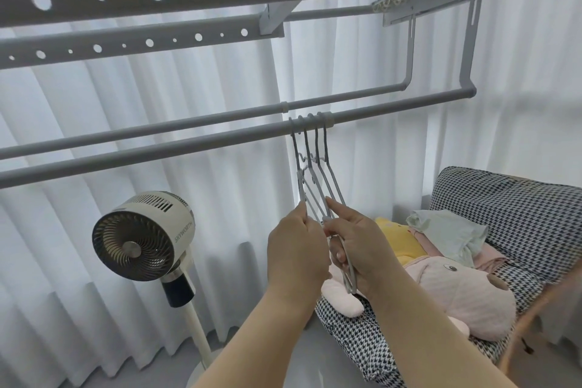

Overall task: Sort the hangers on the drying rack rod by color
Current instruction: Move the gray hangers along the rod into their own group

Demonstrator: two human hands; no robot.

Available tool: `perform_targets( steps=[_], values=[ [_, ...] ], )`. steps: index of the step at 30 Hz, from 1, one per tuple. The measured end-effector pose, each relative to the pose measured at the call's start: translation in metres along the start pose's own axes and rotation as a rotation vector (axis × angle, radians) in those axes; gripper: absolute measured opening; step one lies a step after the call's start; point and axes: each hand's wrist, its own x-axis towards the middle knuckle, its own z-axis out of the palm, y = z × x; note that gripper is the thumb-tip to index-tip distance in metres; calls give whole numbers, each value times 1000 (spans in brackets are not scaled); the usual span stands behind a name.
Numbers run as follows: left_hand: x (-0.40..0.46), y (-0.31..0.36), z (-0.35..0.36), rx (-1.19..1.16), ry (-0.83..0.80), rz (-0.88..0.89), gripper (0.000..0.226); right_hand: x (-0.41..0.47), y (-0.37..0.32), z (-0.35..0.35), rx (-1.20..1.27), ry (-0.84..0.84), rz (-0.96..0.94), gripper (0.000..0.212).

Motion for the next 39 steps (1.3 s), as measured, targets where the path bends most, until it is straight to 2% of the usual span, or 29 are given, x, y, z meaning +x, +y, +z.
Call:
perform_targets(
  steps=[6, 10, 14, 17, 19, 21, 23, 26, 29, 31, 33, 36, 39],
  values=[
    [5, -9, 0, -5, 11, 6, 48, -1, 1, 5, -41, -2, 0, 45],
    [6, -13, -1, -27, 9, -6, 45, -5, -1, 8, -171, 48, -33, 43],
    [3, -15, -7, -45, 1, 19, 32, -17, -10, 11, -542, 170, -118, 43],
    [1, -16, -12, -16, 3, 28, 32, -31, -18, 17, -966, 256, -181, 50],
    [-1, -20, -17, 52, -3, 65, 33, -42, -23, 26, -1163, 341, -217, 51],
    [-1, -25, -25, 147, 14, 97, 46, -50, -26, 37, -1247, 430, -315, 50],
    [-1, -30, -37, 191, 22, 92, 47, -55, -27, 52, -1190, 451, -434, 49],
    [0, -44, -66, 221, 55, 84, 49, -55, -20, 83, -1031, 337, -486, 41],
    [5, -71, -107, 242, 176, 76, 76, -54, -7, 127, -933, 169, -438, 36],
    [6, -91, -140, 242, 250, 55, 80, -55, 6, 161, -879, 62, -398, 37],
    [4, -110, -180, 239, 309, 26, 75, -59, 21, 200, -812, -51, -350, 38],
    [1, -142, -241, 261, 411, -18, 44, -66, 47, 265, -737, -206, -284, 40],
    [-8, -170, -305, 281, 524, -94, 40, -71, 78, 333, -671, -324, -220, 48]
  ],
)
